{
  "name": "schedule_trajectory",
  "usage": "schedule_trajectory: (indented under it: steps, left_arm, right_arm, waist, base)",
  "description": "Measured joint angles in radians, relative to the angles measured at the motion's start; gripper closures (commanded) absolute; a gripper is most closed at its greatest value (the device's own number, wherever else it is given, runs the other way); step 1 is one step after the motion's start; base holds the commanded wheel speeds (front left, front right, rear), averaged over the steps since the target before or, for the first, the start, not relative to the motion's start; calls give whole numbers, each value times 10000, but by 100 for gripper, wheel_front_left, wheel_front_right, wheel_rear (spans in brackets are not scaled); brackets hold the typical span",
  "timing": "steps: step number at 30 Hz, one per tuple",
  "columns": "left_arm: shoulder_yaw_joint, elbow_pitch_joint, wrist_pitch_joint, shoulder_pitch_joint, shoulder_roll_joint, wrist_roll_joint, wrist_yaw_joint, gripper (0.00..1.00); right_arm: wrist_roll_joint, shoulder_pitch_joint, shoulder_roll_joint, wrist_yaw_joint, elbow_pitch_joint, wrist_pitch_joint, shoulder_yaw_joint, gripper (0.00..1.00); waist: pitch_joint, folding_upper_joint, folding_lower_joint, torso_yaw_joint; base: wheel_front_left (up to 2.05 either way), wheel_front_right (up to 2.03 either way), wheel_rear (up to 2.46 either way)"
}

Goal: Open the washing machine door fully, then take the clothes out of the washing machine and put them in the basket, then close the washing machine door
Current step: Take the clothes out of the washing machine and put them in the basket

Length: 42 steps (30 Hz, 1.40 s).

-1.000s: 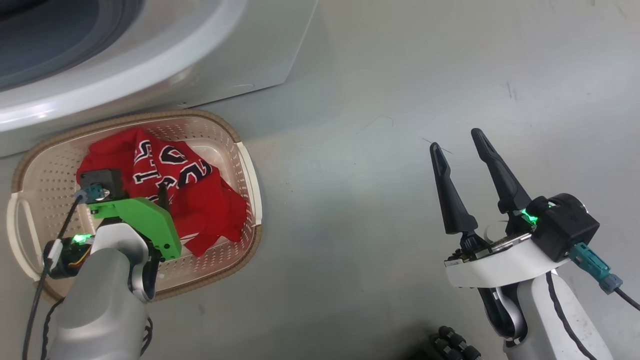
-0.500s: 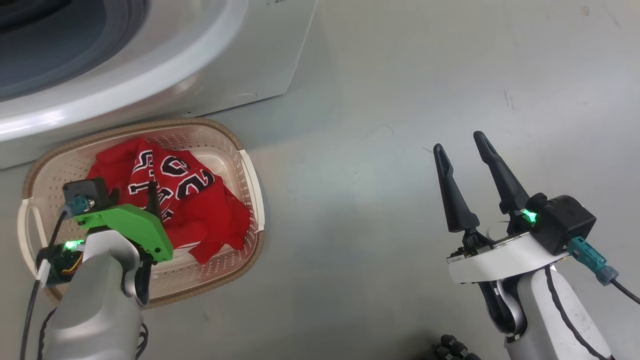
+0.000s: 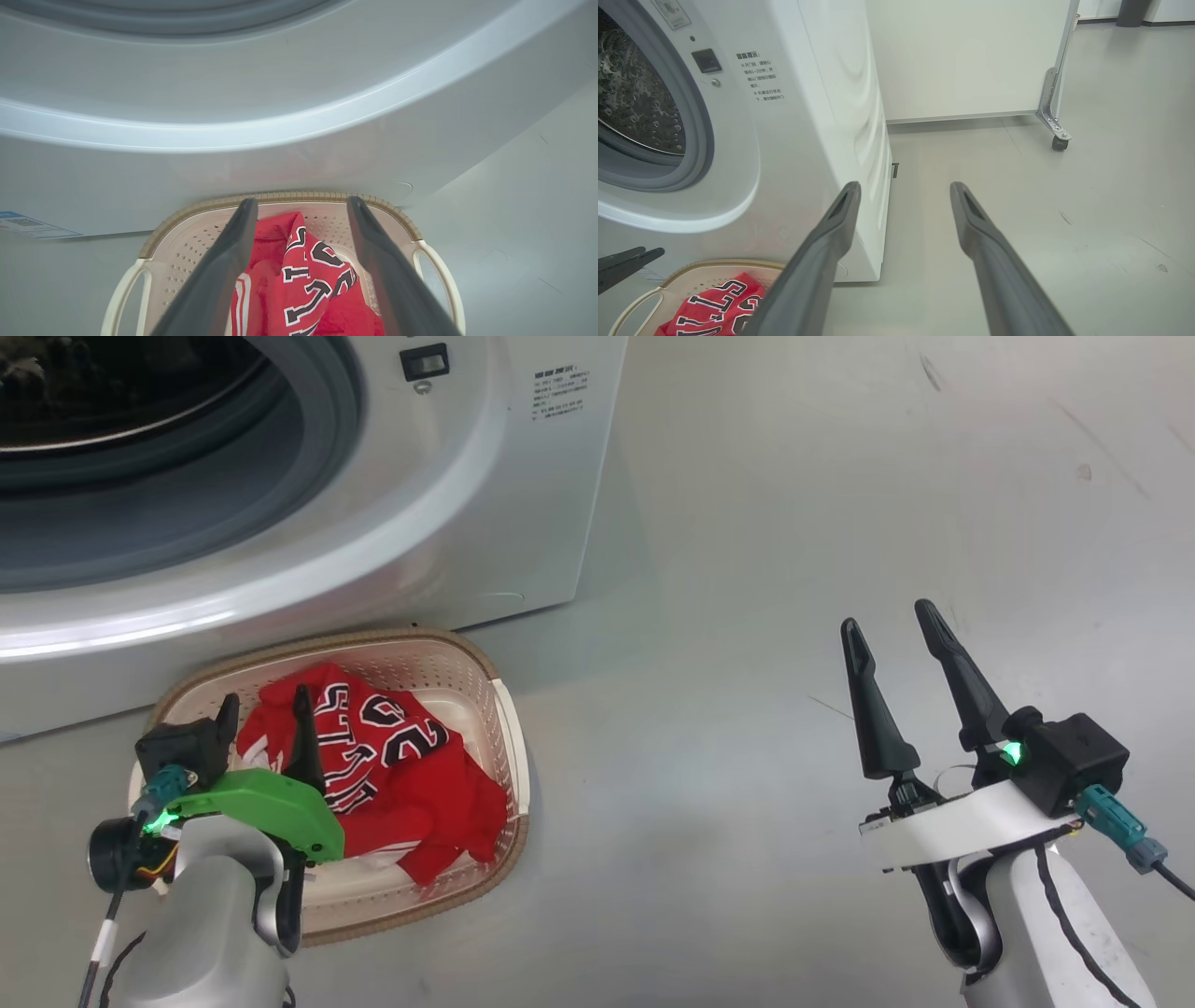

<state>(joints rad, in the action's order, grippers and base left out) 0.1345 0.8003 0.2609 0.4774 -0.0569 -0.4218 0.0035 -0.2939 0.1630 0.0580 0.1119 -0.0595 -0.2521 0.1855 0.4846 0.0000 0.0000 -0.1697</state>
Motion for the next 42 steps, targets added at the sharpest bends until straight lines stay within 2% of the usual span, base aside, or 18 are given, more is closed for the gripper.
schedule_trajectory:
  steps: [9,11,16,20,23,28,32,42]
  left_arm:
    - [56,-1992,-44,-549,25,692,104,0]
    - [-10,-2880,-44,-754,23,941,192,0]
    - [61,-3609,-44,-1411,25,1193,270,0]
    - [255,-4144,-44,-2145,27,1423,278,0]
    - [441,-4370,-44,-2632,27,1524,278,0]
    - [617,-4654,-44,-3461,27,1551,278,0]
    - [671,-5041,-44,-4073,23,1576,393,0]
    - [771,-6017,-48,-4838,-44,1787,543,0]
  right_arm:
    - [165,-494,109,-6,-163,0,-167,0]
    - [251,-678,174,-13,-205,0,-215,0]
    - [272,-988,221,-17,-301,0,-263,0]
    - [341,-1311,228,-19,-366,0,-245,0]
    - [399,-1551,234,-182,-391,0,-249,0]
    - [428,-2043,232,-205,-453,0,-176,0]
    - [445,-2446,219,-355,-420,0,-150,0]
    - [489,-2814,213,-445,-123,61,-75,0]
  waist:
    - [-1100,0,0,411]
    - [-1522,0,0,566]
    - [-2088,0,0,785]
    - [-2662,0,0,1008]
    - [-3094,0,-1,1170]
    - [-3811,0,0,1421]
    - [-4456,0,-1,1624]
    - [-5032,0,-1,1870]
  base:
    - [0,0,0]
    - [0,0,0]
    - [0,0,0]
    - [0,0,0]
    - [0,0,0]
    - [0,0,0]
    - [0,0,0]
    - [0,0,0]
